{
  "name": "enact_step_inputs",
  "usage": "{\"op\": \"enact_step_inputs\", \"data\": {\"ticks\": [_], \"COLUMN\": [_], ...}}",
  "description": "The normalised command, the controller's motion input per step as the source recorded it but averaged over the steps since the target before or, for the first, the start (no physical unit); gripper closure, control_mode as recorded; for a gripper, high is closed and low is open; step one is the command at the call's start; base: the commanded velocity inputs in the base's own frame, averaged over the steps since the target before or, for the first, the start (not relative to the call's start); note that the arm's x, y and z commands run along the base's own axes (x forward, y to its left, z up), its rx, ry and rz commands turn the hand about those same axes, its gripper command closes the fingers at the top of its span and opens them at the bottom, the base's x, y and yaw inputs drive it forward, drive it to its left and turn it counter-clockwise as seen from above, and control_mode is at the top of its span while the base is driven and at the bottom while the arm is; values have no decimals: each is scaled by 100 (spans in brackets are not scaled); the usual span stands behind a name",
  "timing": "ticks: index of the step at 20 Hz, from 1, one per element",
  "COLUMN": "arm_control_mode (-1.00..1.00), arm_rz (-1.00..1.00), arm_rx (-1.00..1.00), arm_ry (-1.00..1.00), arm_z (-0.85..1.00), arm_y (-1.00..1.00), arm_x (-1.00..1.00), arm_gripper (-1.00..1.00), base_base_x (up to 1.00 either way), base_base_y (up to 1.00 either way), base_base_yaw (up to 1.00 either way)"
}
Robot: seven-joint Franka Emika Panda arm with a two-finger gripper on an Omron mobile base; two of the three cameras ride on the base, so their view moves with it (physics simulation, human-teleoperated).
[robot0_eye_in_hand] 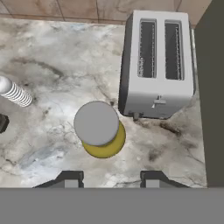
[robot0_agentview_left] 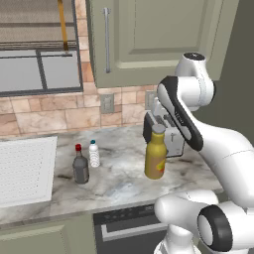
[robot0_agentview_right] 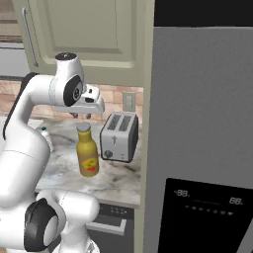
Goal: Place the drinks on the dining counter in a tight cluster.
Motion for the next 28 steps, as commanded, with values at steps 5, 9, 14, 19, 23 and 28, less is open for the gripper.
{"op": "enact_step_inputs", "data": {"ticks": [5, 9, 14, 19, 23, 28], "arm_control_mode": [-100, -100, -100, -100, -100, -100], "arm_rz": [0, 0, 0, 0, 0, 0], "arm_rx": [0, 0, 0, 0, 0, 0], "arm_ry": [2, 10, 20, 16, 12, 0], "arm_z": [-4, -3, -7, -9, -26, -55], "arm_y": [0, 0, 0, 0, 7, 2], "arm_x": [-4, -1, 8, 2, 0, 0], "arm_gripper": [-100, -100, -100, -100, -100, -100], "base_base_x": [0, 0, 0, 0, 0, 0], "base_base_y": [0, 0, 0, 0, 0, 0], "base_base_yaw": [0, 0, 0, 0, 0, 0]}}
